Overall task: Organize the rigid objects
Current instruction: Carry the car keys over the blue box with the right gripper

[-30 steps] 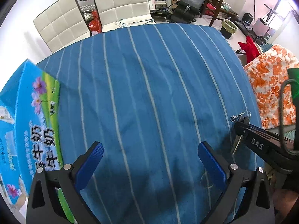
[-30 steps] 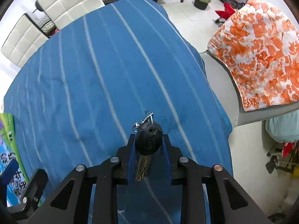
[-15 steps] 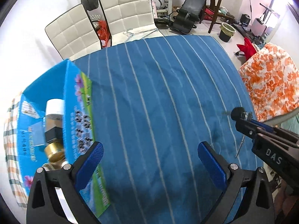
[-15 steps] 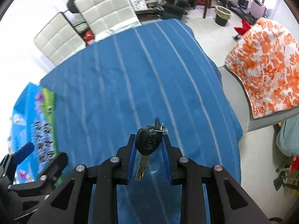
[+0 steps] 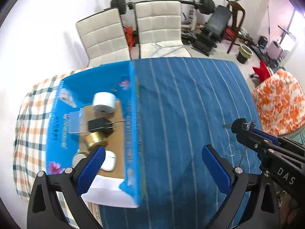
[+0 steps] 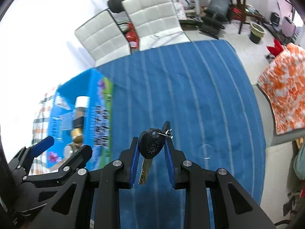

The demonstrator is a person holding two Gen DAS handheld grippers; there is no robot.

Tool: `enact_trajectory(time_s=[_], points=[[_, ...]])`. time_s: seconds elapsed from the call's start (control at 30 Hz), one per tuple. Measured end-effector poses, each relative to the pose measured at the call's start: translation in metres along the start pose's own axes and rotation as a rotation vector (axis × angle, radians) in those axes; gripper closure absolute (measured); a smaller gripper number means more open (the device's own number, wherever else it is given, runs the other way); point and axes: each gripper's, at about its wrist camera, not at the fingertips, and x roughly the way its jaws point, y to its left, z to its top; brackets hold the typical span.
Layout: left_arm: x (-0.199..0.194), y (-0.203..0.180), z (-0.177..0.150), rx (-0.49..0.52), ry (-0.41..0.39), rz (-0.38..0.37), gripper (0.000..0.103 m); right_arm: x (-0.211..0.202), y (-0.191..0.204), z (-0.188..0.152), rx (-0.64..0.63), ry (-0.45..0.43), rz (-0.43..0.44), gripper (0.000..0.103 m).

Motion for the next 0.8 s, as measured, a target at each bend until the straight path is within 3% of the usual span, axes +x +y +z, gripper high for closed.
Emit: enact_trajectory(time_s=[0.43, 0.8], points=[[-0.017, 0.111, -0.010, -0.059, -0.012, 0.073, 0.000, 0.004, 0.117, 0.014, -0.120, 0.025, 0.119, 0.075], [0.018, 0.182, -0.024, -0.082, 0.029, 0.110, 0.000, 0.072, 0.183, 0.010, -0.122, 0.135, 0.141, 0.075]])
